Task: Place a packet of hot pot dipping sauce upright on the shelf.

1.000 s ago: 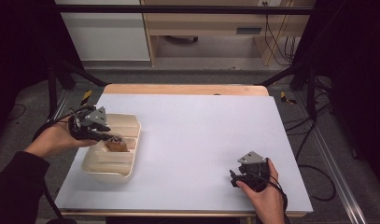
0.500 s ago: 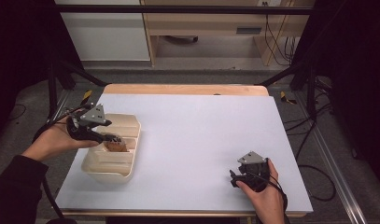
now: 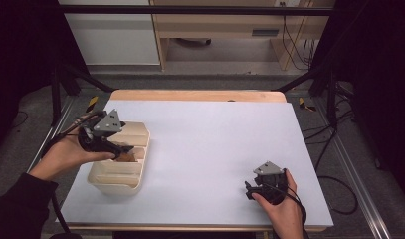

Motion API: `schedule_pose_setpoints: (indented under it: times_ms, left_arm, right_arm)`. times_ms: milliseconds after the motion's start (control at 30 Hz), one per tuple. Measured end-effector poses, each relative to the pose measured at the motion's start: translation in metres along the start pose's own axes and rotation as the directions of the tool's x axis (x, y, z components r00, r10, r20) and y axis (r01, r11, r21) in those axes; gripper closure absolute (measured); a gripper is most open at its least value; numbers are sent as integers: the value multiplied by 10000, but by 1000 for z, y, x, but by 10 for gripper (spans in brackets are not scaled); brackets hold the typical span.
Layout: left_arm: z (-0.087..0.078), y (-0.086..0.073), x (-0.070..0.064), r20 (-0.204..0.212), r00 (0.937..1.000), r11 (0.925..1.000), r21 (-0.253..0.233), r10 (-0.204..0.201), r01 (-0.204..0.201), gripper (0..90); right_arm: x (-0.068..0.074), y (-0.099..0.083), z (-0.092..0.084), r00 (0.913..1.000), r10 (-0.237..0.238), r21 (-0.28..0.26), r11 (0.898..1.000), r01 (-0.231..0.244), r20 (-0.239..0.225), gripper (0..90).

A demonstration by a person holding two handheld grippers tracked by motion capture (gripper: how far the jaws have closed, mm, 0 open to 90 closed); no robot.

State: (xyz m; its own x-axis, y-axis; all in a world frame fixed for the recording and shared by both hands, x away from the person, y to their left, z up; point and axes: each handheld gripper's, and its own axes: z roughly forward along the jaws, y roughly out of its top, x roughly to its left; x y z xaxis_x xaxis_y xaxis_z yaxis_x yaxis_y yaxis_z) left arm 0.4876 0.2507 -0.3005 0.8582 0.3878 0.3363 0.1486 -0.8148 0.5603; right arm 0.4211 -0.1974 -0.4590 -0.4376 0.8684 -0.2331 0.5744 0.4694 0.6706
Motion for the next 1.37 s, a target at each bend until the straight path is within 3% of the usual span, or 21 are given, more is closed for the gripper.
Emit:
schedule_pose_setpoints:
  times_ms: [233, 467, 633, 767, 1000, 1167, 1267, 1333, 1367]
  left_arm:
    - [19, 26, -26, 25, 10000, 9997, -251, -66, 66, 116]
    - [56, 39, -56, 610, 9975, 9953, -867, -368, 420, 103]
    - [80, 44, -75, 1009, 9941, 9952, -856, -390, 478, 104]
    - [95, 46, -85, 1134, 9926, 9941, -934, -437, 544, 102]
    - [121, 46, -101, 1566, 9836, 9856, -1282, -894, 1100, 102]
    - [141, 40, -112, 1820, 9760, 9796, -1384, -1194, 1456, 101]
    - [155, 34, -117, 2018, 9680, 9738, -1395, -1495, 1795, 101]
    - [162, 31, -120, 2157, 9628, 9736, -1234, -1628, 1922, 101]
    - [163, 31, -121, 2112, 9668, 9800, -1054, -1440, 1690, 97]
  right_arm:
    - [0, 0, 0, 10000, -15, -27, 10000, 15, -34, 99]
    - [0, 0, -1, 10000, 6, -49, 10000, -6, -71, 92]
    - [0, 0, -1, 10000, -13, -63, 10000, 12, -67, 92]
    - [0, 0, -1, 10000, -44, -69, 10000, 43, -78, 92]
    - [0, 0, -1, 10000, -33, -79, 10000, 33, -74, 92]
    - [0, 0, -1, 10000, -48, -70, 10000, 48, -77, 92]
    - [0, 0, -1, 10000, -55, -53, 10000, 54, -72, 92]
    - [0, 0, -1, 10000, -61, -34, 10000, 61, -75, 92]
    - [0, 0, 0, 10000, -52, -39, 10000, 51, -73, 92]
